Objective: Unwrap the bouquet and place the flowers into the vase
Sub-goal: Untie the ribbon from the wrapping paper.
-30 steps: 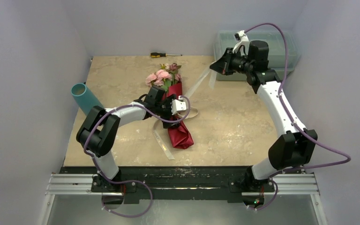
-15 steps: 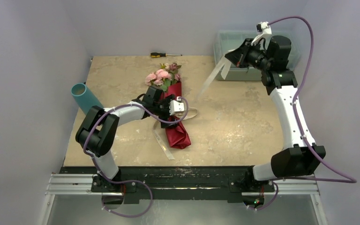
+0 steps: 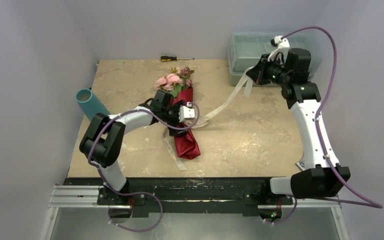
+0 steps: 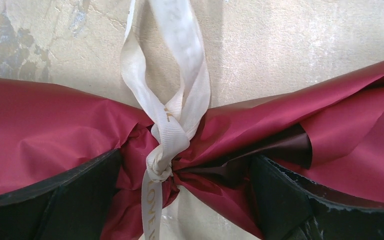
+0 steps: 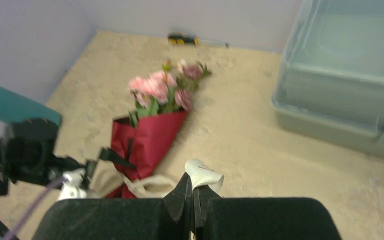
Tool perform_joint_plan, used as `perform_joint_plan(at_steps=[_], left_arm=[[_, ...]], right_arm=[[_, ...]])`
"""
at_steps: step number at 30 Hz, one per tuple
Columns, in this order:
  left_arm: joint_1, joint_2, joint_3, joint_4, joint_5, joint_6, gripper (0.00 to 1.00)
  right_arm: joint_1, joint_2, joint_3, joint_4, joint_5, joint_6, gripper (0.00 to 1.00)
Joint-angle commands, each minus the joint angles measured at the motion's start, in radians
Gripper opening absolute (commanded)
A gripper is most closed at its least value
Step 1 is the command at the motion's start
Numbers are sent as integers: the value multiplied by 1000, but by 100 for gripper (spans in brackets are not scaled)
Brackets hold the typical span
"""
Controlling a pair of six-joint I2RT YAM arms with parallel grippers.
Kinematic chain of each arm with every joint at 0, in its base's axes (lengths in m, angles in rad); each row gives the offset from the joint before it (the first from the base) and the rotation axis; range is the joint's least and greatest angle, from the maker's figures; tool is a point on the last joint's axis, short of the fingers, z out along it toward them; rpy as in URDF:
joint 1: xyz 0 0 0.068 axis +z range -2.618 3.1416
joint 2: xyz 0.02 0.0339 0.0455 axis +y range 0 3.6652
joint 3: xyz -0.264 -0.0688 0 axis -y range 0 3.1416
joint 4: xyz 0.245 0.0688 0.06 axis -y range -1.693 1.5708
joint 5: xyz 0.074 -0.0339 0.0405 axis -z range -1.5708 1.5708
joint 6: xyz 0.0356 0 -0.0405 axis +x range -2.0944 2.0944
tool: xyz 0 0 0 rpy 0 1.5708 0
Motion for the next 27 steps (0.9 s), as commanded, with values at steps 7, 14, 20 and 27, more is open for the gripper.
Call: perform_joint_plan(at_steps=[7,14,20,27], left_arm=[[17,-119,198,-67,54,-245,100],[61,-233,112,-114,-14,-307,94],[123,-198,44,-139,-76,-349,69],[125,-165,-33,-172,-113,-310,63]], right_arm=[[-5,-73,-286,-99,71,-243,0],[-5,-66,-302,-85,49,-258,0],[-5,-62,-304,-77,14,-248,0],[-5,-68,-262,-69,-22,-220,0]])
